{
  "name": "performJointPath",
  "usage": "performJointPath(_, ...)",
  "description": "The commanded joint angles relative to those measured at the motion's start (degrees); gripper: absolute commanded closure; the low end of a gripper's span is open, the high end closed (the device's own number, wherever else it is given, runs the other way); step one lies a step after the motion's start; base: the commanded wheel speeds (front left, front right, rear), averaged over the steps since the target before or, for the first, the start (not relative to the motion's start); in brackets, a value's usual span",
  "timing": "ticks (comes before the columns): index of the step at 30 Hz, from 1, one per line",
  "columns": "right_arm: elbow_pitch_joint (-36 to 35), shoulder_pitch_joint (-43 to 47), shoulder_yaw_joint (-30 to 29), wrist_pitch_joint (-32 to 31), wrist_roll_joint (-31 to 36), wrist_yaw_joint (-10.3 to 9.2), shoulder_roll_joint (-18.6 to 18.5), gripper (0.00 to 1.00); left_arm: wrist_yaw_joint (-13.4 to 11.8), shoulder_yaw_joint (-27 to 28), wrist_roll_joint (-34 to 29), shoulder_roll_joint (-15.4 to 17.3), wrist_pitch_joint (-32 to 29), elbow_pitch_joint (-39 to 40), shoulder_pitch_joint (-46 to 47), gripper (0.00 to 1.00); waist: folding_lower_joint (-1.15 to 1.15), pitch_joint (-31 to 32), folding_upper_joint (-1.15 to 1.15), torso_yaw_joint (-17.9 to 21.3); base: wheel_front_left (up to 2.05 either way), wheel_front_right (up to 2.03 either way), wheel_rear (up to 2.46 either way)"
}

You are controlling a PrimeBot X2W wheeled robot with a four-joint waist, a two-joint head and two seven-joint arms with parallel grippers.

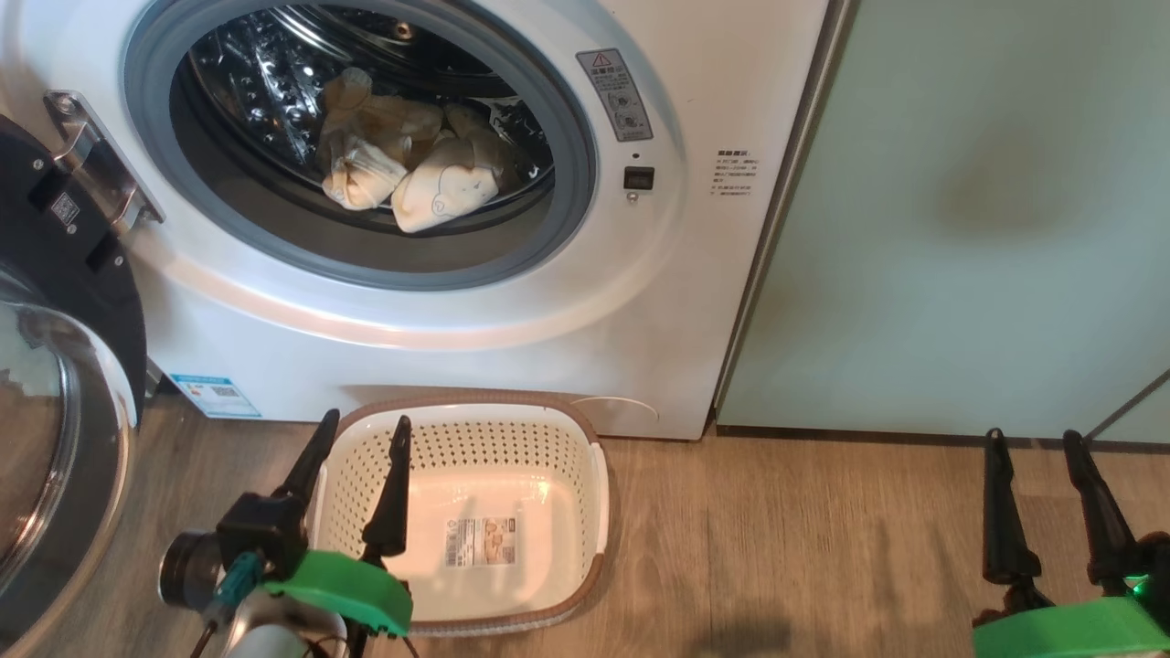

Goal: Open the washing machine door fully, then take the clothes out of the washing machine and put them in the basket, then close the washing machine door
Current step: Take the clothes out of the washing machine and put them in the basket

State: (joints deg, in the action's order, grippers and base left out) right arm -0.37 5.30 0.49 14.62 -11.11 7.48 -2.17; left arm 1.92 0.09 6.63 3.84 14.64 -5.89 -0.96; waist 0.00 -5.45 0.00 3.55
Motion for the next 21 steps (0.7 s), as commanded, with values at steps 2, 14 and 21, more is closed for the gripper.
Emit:
performJointPath(2,-1.7,-1.8,1.4,0.4,-0.1,0.01,-0.7,0.00,0.1,2.1,-0.4,0.8,0.4,1.6,1.9,0.00,0.00,0.1,0.00,0.0,0.00,0.00,0.00)
performJointPath(14,-1.8,-1.7,1.4,0.4,0.0,0.01,-0.7,0.00,0.7,1.8,-0.4,0.9,0.4,0.8,3.0,0.00,0.00,-0.2,0.00,0.1,0.00,0.00,0.00)
performJointPath(21,-2.0,-2.0,1.6,0.4,-0.1,0.01,-0.7,0.00,1.3,1.1,-0.1,1.2,0.3,-2.3,5.3,0.00,0.00,-1.2,0.00,0.2,0.00,0.00,0.00)
